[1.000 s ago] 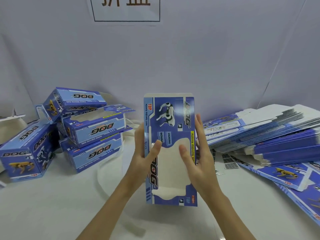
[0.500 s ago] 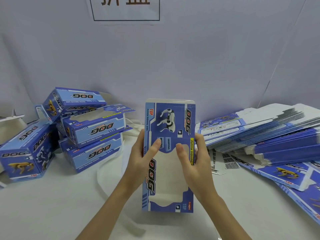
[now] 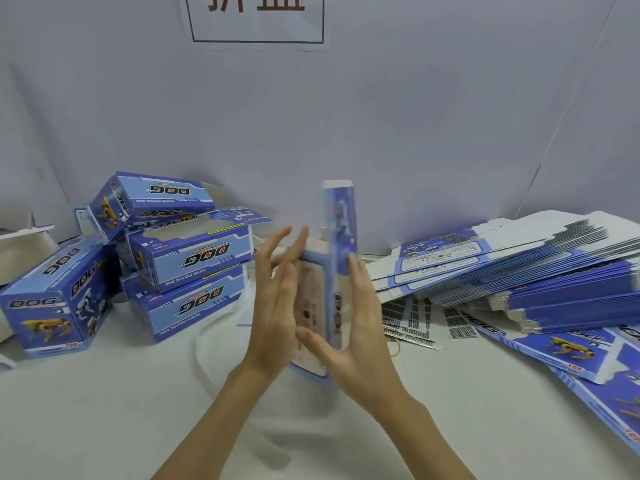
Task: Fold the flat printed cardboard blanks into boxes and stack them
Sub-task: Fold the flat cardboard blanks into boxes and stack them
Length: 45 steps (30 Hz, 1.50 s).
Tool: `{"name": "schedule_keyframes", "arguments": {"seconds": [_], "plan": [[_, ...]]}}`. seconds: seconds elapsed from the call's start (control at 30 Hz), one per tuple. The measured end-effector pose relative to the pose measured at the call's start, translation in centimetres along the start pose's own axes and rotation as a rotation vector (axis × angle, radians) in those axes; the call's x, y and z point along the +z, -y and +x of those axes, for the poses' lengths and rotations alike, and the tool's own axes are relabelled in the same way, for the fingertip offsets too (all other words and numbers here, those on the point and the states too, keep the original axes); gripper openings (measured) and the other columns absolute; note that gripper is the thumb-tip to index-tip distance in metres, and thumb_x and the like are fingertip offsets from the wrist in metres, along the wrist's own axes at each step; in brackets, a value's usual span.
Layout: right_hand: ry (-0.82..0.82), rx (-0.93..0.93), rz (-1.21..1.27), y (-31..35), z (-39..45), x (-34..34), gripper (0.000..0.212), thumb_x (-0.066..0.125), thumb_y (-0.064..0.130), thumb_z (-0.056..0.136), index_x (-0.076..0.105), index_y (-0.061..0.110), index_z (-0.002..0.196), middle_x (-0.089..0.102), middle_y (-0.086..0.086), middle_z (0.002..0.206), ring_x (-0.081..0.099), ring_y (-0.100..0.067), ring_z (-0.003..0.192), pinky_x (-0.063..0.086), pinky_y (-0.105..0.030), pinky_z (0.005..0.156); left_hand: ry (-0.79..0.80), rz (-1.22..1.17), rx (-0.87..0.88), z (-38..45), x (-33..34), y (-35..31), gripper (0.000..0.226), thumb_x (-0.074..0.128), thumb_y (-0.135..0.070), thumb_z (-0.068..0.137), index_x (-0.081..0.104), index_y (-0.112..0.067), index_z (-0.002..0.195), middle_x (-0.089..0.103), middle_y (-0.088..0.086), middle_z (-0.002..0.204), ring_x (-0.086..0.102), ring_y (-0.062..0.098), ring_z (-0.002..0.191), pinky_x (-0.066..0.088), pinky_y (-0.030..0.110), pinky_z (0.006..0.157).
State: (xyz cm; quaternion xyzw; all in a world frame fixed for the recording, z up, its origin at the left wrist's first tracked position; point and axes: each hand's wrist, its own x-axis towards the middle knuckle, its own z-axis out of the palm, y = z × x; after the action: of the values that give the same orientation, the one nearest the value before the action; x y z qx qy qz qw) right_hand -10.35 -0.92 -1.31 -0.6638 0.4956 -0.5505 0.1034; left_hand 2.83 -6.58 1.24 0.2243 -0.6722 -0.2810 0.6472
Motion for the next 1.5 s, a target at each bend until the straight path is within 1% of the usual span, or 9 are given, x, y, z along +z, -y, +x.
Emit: {"name": "schedule_keyframes", "arguments": {"seconds": [0.13, 0.3, 0.4, 0.7, 0.9, 1.07, 1.17, 1.37, 1.5], "plan": [[-0.030, 0.254, 0.397, -0.5, 0.8, -1.7, 0.098, 0.089, 0.049, 0.074, 0.031, 0.047, 0.153, 0.069, 0.015, 0.131, 0.069, -0.012, 0.121, 0.064, -0.033, 0.088, -0.109, 0.053, -0.028, 1.0, -1.0, 0.4, 0.063, 0.064, -0.025, 0.101, 0.035, -0.028, 0.156, 0.033, -0.010, 0.157, 0.065, 0.024, 0.120, 0.063, 0.032, 0.083], [0.138, 0.401, 0.722, -1.6, 1.1, -3.7, 0.073, 0.077, 0.030, 0.096, 0.034, 0.050, 0.152, 0.072, -0.009, 0.134, 0.071, -0.032, 0.122, 0.062, -0.050, 0.093, 0.050, 0.105, -0.449, 1.9, -2.7, 1.6, 0.093, 0.077, -0.070, 0.074, 0.036, -0.043, 0.154, 0.043, -0.009, 0.154, 0.059, 0.005, 0.125, 0.054, 0.030, 0.102], [0.104, 0.421, 0.706, -1.7, 1.2, -3.4, 0.069, 0.069, 0.028, 0.096, 0.037, 0.050, 0.152, 0.073, -0.006, 0.131, 0.071, -0.031, 0.121, 0.064, -0.049, 0.089, 0.118, -0.036, -0.585, 1.9, -3.2, 1.7, 0.085, 0.083, -0.066, 0.073, 0.039, -0.053, 0.144, 0.066, -0.010, 0.136, 0.073, 0.010, 0.108, 0.063, 0.036, 0.089], [-0.037, 0.089, 0.398, -0.4, 1.2, -3.0, 0.065, 0.066, 0.024, 0.101, 0.035, 0.027, 0.158, 0.054, 0.032, 0.144, 0.058, 0.003, 0.133, 0.058, -0.020, 0.093, 0.087, -0.181, -0.250, 0.4, -0.1, -0.2, 0.048, 0.076, -0.028, 0.087, 0.042, -0.024, 0.121, 0.057, -0.016, 0.135, 0.074, 0.020, 0.108, 0.064, 0.030, 0.070], [-0.030, 0.209, 0.517, 0.1, 1.6, -3.8, 0.041, 0.069, 0.050, 0.090, 0.051, 0.040, 0.125, 0.061, 0.008, 0.141, 0.071, -0.028, 0.119, 0.062, -0.066, 0.079, 0.043, -0.167, -0.248, 0.8, -0.7, -0.5, 0.021, 0.067, -0.033, 0.097, 0.051, -0.026, 0.108, 0.043, -0.012, 0.159, 0.064, 0.025, 0.128, 0.065, 0.042, 0.075], [-0.065, 0.124, 0.598, 0.7, 1.5, -4.1, 0.023, 0.067, 0.029, 0.099, 0.048, 0.020, 0.111, 0.071, 0.009, 0.121, 0.076, -0.031, 0.108, 0.067, -0.045, 0.069, 0.064, -0.109, -0.175, 0.9, -0.9, -0.8, 0.036, 0.077, -0.042, 0.090, 0.051, -0.036, 0.114, 0.057, 0.000, 0.131, 0.067, 0.038, 0.117, 0.065, 0.041, 0.076], [-0.121, 0.100, 0.567, 1.1, 1.6, -4.1, 0.024, 0.069, 0.034, 0.096, 0.051, 0.023, 0.107, 0.062, -0.002, 0.134, 0.070, -0.035, 0.117, 0.065, -0.053, 0.078, 0.078, -0.190, -0.148, 0.6, -0.6, -1.1, 0.044, 0.076, -0.036, 0.088, 0.044, -0.031, 0.118, 0.057, 0.012, 0.127, 0.069, 0.039, 0.114, 0.065, 0.043, 0.077], [-0.213, 0.044, 0.519, 1.3, 1.5, -3.7, 0.041, 0.065, 0.027, 0.100, 0.048, 0.043, 0.134, 0.056, 0.003, 0.142, 0.068, -0.032, 0.120, 0.062, -0.063, 0.087, 0.032, -0.130, -0.051, 0.5, -0.2, -1.2, 0.074, 0.078, -0.040, 0.087, 0.030, -0.034, 0.142, 0.050, -0.001, 0.137, 0.056, 0.035, 0.132, 0.063, 0.045, 0.086], [-0.206, 0.019, 0.507, 1.0, 1.4, -3.5, 0.044, 0.061, 0.030, 0.104, 0.044, 0.035, 0.144, 0.060, 0.002, 0.138, 0.065, -0.037, 0.123, 0.064, -0.052, 0.085, 0.087, -0.141, -0.033, 0.7, -0.5, -0.8, 0.055, 0.068, -0.064, 0.090, 0.049, -0.021, 0.121, 0.052, 0.005, 0.130, 0.056, 0.024, 0.130, 0.063, 0.033, 0.082]]}}
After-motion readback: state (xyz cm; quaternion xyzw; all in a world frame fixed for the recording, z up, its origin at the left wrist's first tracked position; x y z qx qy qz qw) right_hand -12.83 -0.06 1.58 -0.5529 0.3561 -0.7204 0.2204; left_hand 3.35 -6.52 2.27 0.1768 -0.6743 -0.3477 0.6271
